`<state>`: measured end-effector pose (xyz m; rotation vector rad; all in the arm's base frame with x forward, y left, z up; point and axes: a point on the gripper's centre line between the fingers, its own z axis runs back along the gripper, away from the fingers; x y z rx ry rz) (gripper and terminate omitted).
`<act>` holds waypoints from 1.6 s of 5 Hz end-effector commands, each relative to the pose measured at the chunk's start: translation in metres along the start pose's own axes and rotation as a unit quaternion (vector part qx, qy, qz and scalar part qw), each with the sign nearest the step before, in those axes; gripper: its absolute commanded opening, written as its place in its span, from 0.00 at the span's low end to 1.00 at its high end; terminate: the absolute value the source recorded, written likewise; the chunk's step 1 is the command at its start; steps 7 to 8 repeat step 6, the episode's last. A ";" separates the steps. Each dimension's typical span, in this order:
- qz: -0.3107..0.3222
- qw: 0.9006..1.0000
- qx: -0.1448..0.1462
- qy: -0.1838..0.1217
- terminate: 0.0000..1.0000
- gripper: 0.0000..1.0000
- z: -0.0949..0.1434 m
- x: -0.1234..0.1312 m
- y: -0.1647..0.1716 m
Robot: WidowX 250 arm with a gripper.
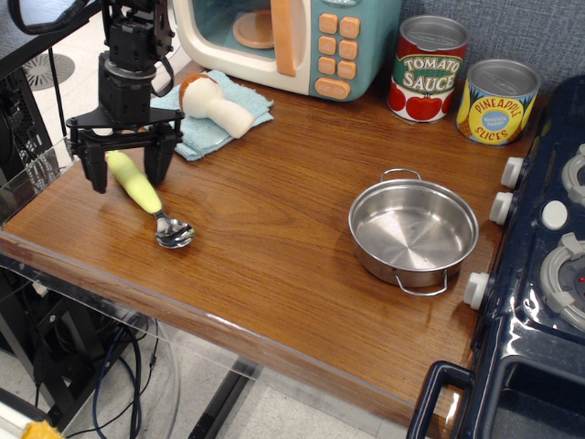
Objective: Pick up the spoon and put it under the blue towel
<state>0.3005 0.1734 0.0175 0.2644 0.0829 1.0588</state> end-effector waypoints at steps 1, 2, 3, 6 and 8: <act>-0.007 0.995 -0.059 -0.077 0.00 1.00 0.067 -0.010 0.007; -0.047 0.989 -0.081 -0.115 0.00 1.00 0.086 -0.011 0.008; -0.047 0.989 -0.081 -0.115 0.00 1.00 0.086 -0.011 0.008; -0.047 0.989 -0.081 -0.115 1.00 1.00 0.086 -0.011 0.008; -0.047 0.989 -0.081 -0.115 1.00 1.00 0.086 -0.011 0.008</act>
